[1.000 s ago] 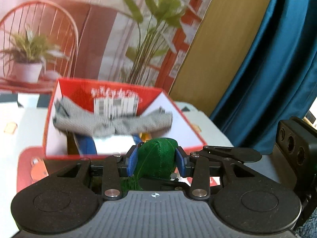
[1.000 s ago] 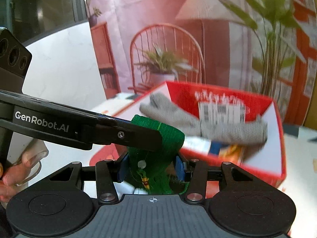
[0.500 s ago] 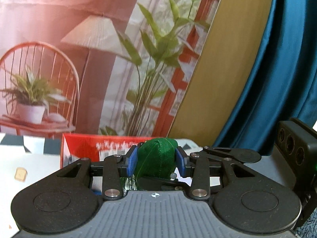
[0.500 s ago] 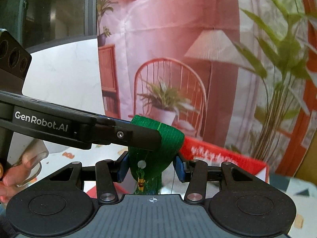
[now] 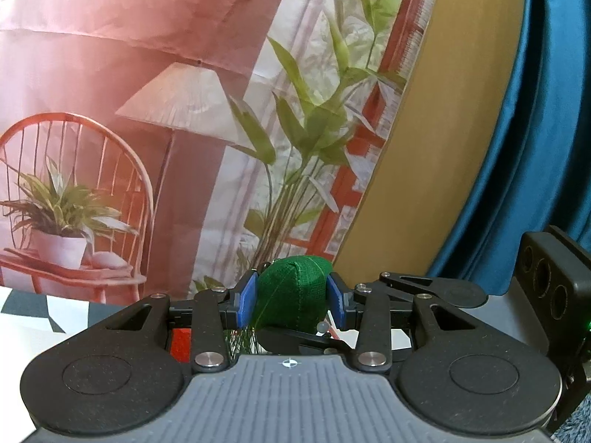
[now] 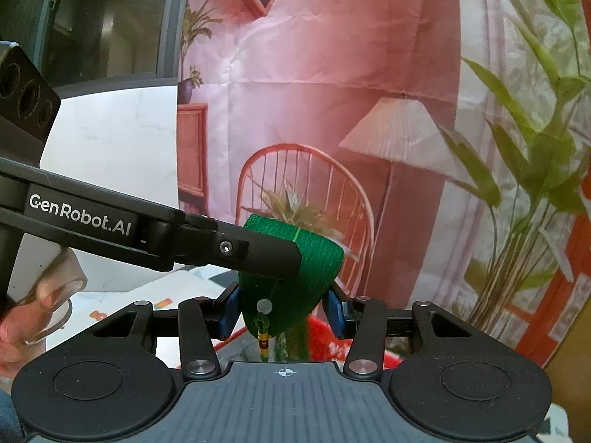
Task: Organize soft objects
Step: 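Lift the green tinsel item with both grippers and carry it over the box, then lower the green tinsel item into the box and open both grippers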
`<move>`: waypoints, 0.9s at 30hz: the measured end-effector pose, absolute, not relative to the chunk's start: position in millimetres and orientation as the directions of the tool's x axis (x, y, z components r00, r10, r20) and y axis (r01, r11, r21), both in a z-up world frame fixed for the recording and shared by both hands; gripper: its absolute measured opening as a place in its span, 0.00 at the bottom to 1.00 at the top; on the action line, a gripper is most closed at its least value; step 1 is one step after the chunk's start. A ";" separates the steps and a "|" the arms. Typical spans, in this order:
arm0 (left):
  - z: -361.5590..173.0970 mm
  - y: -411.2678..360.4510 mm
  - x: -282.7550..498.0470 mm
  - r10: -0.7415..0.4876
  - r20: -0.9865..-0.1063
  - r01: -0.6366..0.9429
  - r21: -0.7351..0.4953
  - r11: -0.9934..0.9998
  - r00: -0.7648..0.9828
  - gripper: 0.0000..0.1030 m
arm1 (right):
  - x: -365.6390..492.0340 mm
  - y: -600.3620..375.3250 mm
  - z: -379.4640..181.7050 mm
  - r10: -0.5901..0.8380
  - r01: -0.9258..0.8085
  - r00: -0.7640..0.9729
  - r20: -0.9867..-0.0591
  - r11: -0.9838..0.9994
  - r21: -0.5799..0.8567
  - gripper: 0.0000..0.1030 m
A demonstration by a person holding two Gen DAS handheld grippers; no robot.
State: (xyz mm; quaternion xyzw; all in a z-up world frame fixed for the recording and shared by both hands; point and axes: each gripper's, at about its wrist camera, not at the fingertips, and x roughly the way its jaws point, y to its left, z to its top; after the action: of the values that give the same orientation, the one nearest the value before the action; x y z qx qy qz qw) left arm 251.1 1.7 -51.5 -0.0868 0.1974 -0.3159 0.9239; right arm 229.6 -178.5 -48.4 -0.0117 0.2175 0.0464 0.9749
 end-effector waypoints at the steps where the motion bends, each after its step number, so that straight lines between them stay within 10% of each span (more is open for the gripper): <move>1: -52.8 2.2 254.0 -0.617 -0.315 0.547 -0.287 0.786 0.721 0.41 | 232.6 -179.1 -49.1 0.087 -0.097 0.900 -0.426 0.995 -0.003 0.42; 27: -150.0 20.2 286.1 -0.477 -0.589 0.421 -0.241 0.874 0.652 0.51 | 250.7 -174.2 -167.4 0.144 -0.028 0.765 -0.627 0.981 0.191 0.56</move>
State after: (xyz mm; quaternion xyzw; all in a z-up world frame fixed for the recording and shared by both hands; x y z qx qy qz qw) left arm 286.1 20.2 -150.0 -0.0412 0.3358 -0.2473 0.9080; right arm 250.7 -174.2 -167.4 0.0853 0.3394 0.0461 0.9356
